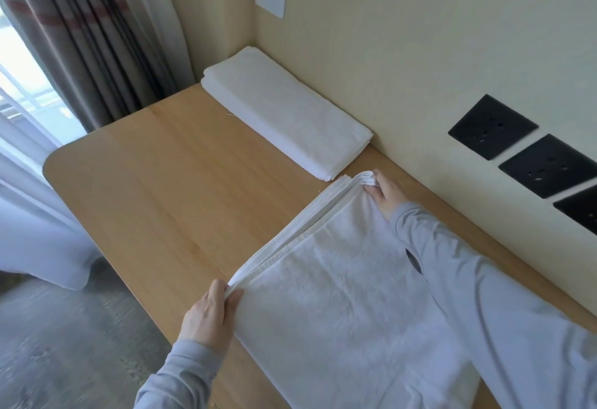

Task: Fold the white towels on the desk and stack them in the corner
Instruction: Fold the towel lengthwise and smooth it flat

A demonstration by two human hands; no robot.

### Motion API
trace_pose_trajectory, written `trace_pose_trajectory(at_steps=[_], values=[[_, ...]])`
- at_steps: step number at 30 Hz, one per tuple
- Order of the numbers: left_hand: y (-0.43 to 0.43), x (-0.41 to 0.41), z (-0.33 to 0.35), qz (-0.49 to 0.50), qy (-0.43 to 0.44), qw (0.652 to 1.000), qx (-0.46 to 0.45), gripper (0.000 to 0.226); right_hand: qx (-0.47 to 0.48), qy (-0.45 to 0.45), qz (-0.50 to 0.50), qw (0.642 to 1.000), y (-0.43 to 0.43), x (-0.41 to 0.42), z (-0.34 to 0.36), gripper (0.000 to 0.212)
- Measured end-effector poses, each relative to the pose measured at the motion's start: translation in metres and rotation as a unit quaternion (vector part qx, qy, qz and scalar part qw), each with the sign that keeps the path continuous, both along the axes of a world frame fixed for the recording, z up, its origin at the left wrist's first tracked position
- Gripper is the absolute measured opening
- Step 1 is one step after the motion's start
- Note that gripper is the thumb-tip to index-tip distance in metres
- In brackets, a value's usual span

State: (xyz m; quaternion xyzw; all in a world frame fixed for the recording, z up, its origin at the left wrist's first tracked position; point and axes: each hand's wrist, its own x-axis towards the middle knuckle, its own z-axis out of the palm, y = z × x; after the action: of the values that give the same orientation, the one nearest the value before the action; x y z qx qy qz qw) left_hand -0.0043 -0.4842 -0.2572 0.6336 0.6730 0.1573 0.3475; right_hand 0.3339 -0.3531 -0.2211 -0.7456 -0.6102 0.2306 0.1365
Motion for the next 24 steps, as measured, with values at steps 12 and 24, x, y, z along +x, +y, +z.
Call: trace_pose_trajectory(at_steps=[12, 24], values=[[0.005, -0.011, 0.000, -0.041, -0.055, 0.987, 0.142, 0.042, 0.011, -0.052, 0.063, 0.997, 0.015, -0.017, -0.012, 0.021], [0.017, -0.002, 0.000, 0.046, -0.030, 0.989, 0.136, 0.013, 0.092, -0.161, 0.101, 0.977, 0.017, -0.039, -0.006, 0.043]])
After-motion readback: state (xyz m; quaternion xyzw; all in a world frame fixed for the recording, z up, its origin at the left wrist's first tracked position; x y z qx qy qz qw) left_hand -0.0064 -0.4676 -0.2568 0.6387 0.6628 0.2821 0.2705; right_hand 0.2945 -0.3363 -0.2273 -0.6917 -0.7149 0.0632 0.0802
